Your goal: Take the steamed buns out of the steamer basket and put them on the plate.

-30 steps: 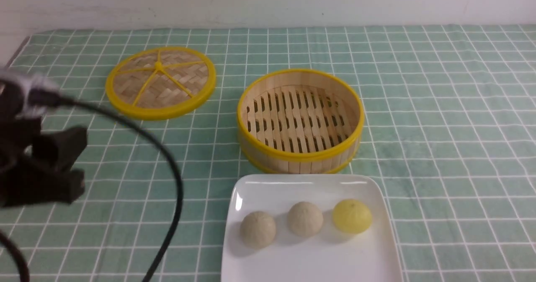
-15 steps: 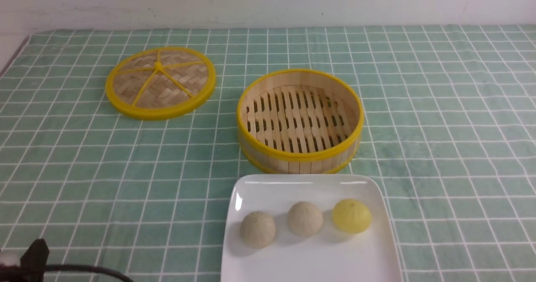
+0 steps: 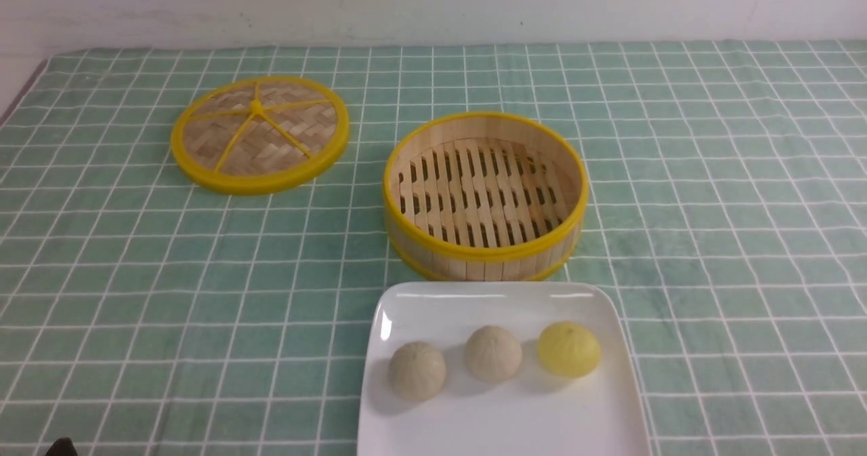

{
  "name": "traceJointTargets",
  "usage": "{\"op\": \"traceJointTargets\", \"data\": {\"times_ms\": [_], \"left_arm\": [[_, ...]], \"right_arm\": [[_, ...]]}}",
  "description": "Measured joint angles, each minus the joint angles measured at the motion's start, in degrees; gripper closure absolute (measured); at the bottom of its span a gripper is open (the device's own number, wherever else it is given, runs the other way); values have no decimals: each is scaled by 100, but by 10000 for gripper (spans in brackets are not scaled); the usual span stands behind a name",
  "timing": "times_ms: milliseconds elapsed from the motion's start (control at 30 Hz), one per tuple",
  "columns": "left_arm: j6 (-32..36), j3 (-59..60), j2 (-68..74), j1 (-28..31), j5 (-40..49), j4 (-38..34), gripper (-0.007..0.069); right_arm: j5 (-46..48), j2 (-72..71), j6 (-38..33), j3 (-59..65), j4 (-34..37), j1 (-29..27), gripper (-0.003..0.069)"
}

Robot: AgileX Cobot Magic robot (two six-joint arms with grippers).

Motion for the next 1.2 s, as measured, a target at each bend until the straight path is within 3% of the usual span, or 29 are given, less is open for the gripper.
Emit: {"op": "traceJointTargets", "data": {"times_ms": [1200], "left_arm": [[-83,-12,0,0,77,115,185]], "right_arm": [[0,0,0,11,0,0,419]]}}
